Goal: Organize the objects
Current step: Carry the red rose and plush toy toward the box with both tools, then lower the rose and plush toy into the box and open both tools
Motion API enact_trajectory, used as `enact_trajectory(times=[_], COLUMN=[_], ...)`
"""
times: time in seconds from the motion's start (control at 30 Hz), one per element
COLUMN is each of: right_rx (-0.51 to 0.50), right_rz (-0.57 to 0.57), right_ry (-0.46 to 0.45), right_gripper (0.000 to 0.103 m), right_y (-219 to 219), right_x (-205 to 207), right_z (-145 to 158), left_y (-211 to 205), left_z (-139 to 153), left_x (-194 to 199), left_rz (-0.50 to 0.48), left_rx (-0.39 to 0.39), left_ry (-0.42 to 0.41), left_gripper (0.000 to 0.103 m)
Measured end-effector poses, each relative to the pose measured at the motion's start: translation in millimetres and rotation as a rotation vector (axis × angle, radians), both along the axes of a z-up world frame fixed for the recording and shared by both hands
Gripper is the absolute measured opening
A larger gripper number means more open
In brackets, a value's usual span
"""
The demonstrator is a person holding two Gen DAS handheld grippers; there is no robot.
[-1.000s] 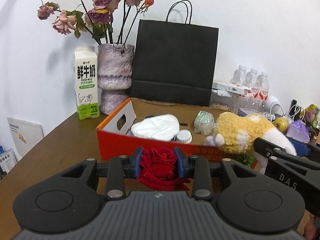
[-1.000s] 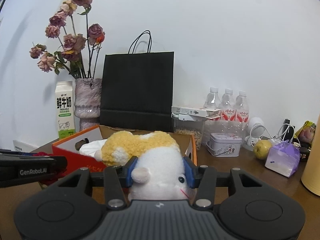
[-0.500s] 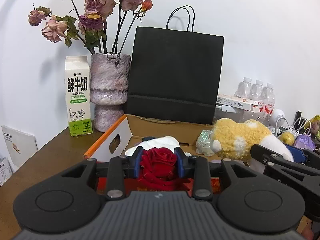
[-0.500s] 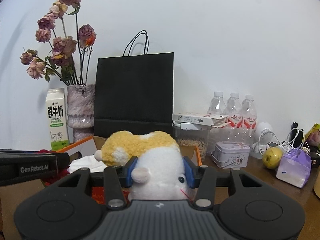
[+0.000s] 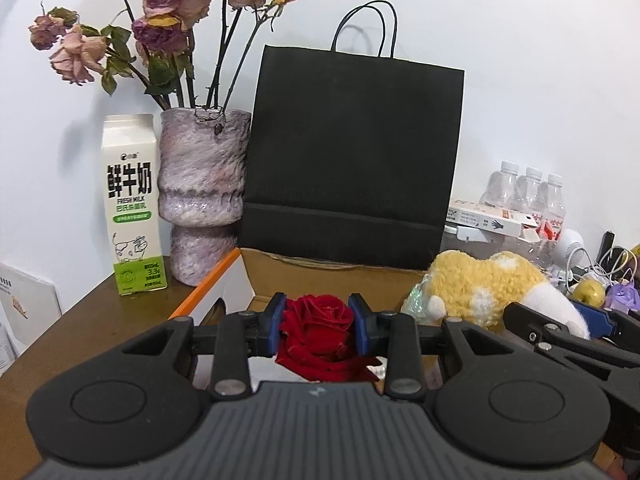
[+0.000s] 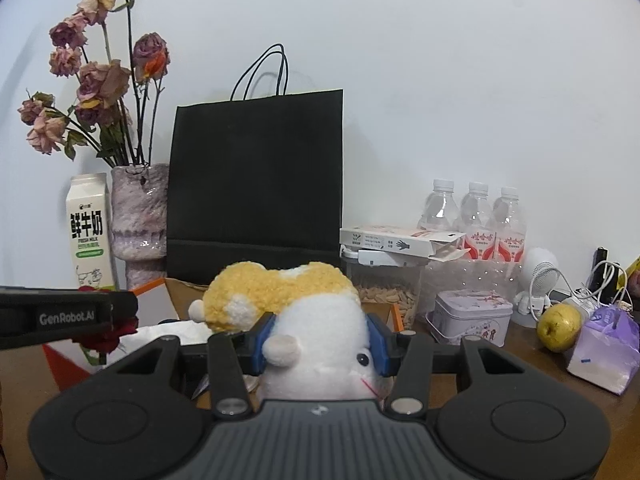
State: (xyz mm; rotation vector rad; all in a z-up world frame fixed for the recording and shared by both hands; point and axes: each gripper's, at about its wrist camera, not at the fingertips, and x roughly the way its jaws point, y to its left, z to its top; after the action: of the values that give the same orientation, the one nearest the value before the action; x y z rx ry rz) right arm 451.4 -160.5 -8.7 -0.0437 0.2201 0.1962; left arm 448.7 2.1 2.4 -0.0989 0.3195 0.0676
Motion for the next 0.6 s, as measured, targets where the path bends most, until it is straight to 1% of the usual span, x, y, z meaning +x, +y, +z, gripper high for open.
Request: enact_trajectory(times=[0.3, 0.47, 0.57, 0.6], right_rx=[-0.018, -0.021, -0.029, -0.034], right_rz=[0.004, 0.005, 0.006, 0.006], right_ry=[0.004, 0.02, 0.043, 0.052], right_gripper=[0.047, 0.047, 0.047, 0.047], right_y=[8.0, 10.8, 13.6, 14.8], right_x=[28.8, 41.5, 47.8, 49.7], right_z=[-0.9, -1.6, -2.7, -3.2], left_y=[2.6, 5.0, 5.4, 5.8], left_z=[0.5, 1.5, 1.7, 1.5], left_x=[31.5, 44.6, 51.5, 53.3], left_rz=[-0.01, -0.012, -0.011, -0.011], left_rx=[0.004, 0.014, 0.026, 0.029], left_ry=[-0.005, -0.013, -0.013, -0.011], left_gripper=[0.034, 0.036, 0.04, 0.048])
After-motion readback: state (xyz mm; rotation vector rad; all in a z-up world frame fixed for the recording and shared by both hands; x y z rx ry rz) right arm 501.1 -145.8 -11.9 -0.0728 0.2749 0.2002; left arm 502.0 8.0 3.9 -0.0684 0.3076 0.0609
